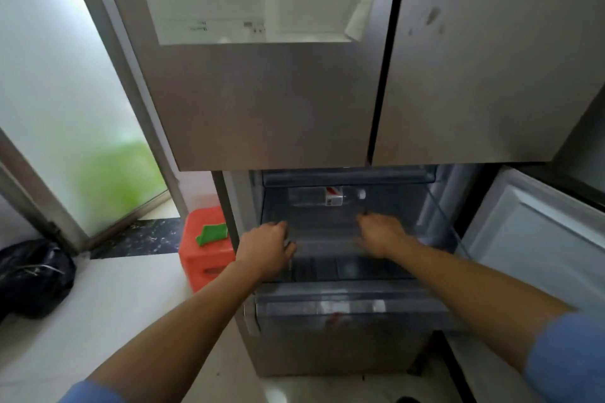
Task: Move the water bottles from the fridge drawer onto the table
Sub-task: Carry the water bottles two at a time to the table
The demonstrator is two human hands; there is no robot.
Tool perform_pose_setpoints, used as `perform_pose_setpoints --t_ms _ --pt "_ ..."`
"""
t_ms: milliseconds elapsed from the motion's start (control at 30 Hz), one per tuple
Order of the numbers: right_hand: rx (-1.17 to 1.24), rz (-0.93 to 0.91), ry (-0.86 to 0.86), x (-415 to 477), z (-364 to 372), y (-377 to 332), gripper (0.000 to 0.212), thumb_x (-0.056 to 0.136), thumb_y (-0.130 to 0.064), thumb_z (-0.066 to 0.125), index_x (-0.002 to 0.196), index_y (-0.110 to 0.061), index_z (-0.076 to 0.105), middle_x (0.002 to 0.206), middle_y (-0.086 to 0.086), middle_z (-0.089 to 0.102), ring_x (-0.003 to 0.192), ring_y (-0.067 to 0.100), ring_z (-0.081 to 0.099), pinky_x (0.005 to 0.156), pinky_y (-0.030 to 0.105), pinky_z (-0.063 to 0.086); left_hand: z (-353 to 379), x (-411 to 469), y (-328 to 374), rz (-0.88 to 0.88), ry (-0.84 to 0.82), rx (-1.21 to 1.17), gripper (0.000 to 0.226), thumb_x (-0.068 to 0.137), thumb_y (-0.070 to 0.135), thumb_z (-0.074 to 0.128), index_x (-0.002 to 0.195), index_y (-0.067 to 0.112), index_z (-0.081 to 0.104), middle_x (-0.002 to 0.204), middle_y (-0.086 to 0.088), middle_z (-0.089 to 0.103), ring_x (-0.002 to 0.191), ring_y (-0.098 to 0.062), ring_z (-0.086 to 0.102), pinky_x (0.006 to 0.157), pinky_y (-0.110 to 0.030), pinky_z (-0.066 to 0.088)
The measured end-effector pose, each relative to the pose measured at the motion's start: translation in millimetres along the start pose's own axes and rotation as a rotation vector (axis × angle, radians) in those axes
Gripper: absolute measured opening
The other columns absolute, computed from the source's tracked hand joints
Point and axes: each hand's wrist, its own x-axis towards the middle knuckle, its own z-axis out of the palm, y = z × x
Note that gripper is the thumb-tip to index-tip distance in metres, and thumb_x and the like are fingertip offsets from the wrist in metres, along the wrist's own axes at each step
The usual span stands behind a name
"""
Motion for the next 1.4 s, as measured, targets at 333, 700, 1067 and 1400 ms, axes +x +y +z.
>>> perform_pose_setpoints --t_ms 333,700,1067,1400 --pt "0.205 0.083 0.051 129 54 71 0.07 0.093 -0.044 0.047 0.151 -0.014 0.021 0.155 0.013 0.028 0.137 0.032 0.037 0.11 0.043 0.033 39 34 7 -0.119 -0.063 0.087 0.038 0.091 0.045 0.051 0.116 0.016 0.056 0.111 -0.01 0.061 0.099 -0.029 0.06 0.087 -0.042 0.05" --pt "0.221 -0.012 -0.004 148 73 42 0.05 0.1 -0.036 0.034 0.145 -0.013 0.033 0.147 0.019 0.04 0.129 0.035 0.045 0.105 0.039 0.039 36 21 12 -0.155 -0.086 0.127 0.037 0.093 0.041 0.051 0.117 0.015 0.057 0.115 -0.012 0.062 0.103 -0.03 0.059 0.082 -0.035 0.044" --pt "0.274 -0.054 -0.199 63 56 31 0.05 0.094 -0.048 0.046 0.132 -0.017 0.05 0.133 0.013 0.057 0.113 0.032 0.058 0.093 0.033 0.047 23 16 23 -0.118 -0.412 0.12 0.038 0.093 0.04 0.051 0.119 0.011 0.054 0.123 -0.018 0.056 0.111 -0.035 0.055 0.089 -0.038 0.045" --pt "0.395 0.168 -0.041 -30 -14 79 0.037 0.097 -0.048 0.043 0.108 -0.014 0.053 0.108 0.01 0.065 0.091 0.026 0.06 0.076 0.035 0.048 16 39 36 0.096 -0.629 0.018 0.033 0.091 0.04 0.053 0.111 0.014 0.06 0.115 -0.011 0.063 0.101 -0.025 0.059 0.088 -0.036 0.046"
